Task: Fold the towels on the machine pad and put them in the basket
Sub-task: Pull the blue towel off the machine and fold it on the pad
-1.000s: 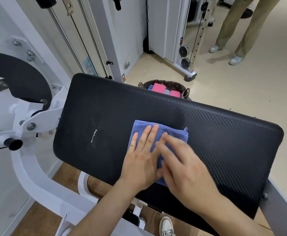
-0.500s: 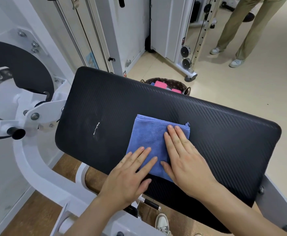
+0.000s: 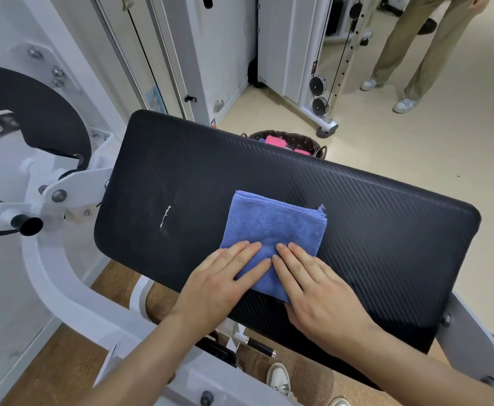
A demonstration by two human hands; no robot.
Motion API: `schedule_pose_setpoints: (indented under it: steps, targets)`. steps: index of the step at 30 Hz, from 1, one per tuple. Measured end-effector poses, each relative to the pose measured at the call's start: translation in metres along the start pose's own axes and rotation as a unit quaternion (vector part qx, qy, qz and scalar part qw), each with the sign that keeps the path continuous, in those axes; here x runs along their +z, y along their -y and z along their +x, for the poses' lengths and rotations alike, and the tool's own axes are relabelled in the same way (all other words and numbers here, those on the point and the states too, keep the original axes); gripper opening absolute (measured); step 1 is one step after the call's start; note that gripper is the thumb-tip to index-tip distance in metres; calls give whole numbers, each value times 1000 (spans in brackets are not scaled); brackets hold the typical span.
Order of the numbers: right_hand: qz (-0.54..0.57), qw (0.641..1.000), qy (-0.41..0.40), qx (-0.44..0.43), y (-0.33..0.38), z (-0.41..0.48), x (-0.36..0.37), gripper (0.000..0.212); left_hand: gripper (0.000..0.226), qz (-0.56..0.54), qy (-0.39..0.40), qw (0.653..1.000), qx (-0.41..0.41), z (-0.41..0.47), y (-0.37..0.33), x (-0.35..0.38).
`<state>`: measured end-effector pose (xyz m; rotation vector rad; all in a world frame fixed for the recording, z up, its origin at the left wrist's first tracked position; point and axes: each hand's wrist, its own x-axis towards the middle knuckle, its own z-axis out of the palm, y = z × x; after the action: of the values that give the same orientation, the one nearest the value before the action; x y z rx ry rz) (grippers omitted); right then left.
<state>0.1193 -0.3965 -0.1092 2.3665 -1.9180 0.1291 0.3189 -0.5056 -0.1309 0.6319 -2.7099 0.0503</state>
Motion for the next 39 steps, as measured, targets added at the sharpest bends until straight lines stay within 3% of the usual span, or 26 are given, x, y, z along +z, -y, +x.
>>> schedule_pose_setpoints:
  steps: [5, 9, 13, 18, 22, 28, 33, 39]
  targets:
    - [19, 1000, -11, -12, 0, 6, -9, 55, 40, -20, -7, 999, -40, 8, -13, -7]
    - [69, 994, 41, -71, -15, -15, -30, 52, 54, -134, 73, 986, -72, 0, -39, -30]
    - [209, 960, 181, -46, -20, -47, -41, 36, 53, -256, 207, 938, -110, -12, -69, -41]
    - [382, 908, 152, 75, -27, -43, -45, 19, 52, -359, 273, 864, -223, 0, -58, -43]
    - [401, 895, 130, 146, -30, -35, -42, 11, 41, -434, 219, 824, -292, 6, -49, -53]
    - [359, 907, 135, 174, -29, -25, -39, 8, 32, -376, 162, 848, -336, -26, -65, -35]
    - [425, 868, 139, 216, -32, -24, -40, 14, 11, -381, 124, 844, -356, -19, -62, -28]
    - [441, 863, 38, 243, -20, -28, -39, 18, 15, -349, 92, 835, -415, -5, -58, -18]
